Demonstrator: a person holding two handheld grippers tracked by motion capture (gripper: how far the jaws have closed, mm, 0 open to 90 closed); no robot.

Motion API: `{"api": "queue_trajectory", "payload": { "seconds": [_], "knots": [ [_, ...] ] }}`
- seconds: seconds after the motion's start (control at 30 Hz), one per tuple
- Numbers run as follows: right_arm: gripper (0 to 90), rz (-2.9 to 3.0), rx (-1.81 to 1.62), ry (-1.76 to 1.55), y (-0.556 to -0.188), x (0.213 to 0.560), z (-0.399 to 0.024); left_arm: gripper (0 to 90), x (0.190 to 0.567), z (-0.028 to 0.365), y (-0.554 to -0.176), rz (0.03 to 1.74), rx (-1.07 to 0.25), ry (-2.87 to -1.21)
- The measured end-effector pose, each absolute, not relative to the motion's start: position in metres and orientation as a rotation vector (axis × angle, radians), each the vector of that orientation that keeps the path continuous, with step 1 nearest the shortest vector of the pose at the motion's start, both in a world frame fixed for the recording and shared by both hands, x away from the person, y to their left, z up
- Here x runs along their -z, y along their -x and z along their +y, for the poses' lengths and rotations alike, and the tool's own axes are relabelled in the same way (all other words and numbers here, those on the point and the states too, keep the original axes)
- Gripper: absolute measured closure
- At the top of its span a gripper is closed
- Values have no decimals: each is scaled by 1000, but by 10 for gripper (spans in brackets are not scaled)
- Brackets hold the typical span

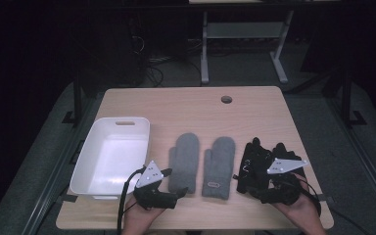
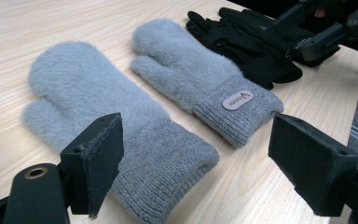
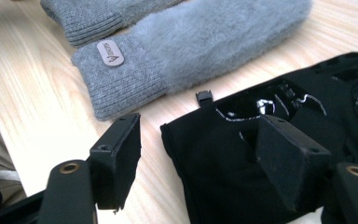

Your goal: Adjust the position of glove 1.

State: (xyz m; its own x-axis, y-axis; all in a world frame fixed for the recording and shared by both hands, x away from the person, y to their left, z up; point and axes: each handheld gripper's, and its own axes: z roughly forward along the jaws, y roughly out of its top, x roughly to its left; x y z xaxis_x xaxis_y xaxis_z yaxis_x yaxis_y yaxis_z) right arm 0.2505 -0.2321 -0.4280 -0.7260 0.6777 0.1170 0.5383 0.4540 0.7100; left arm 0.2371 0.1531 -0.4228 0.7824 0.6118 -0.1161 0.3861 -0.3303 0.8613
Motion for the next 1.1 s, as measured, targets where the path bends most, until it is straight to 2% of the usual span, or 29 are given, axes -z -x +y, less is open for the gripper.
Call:
{"api": "queue_trajectory", "payload": {
  "seconds": [0.5, 1.1],
  "knots": [
    [300, 2624, -1043, -918, -282, 403, -198, 177, 422, 150, -235, 742, -277, -1968],
    [335, 2747, -939, -783, -314, 397, -151, 197, 421, 153, -234, 748, -279, -1956]
  ]
}}
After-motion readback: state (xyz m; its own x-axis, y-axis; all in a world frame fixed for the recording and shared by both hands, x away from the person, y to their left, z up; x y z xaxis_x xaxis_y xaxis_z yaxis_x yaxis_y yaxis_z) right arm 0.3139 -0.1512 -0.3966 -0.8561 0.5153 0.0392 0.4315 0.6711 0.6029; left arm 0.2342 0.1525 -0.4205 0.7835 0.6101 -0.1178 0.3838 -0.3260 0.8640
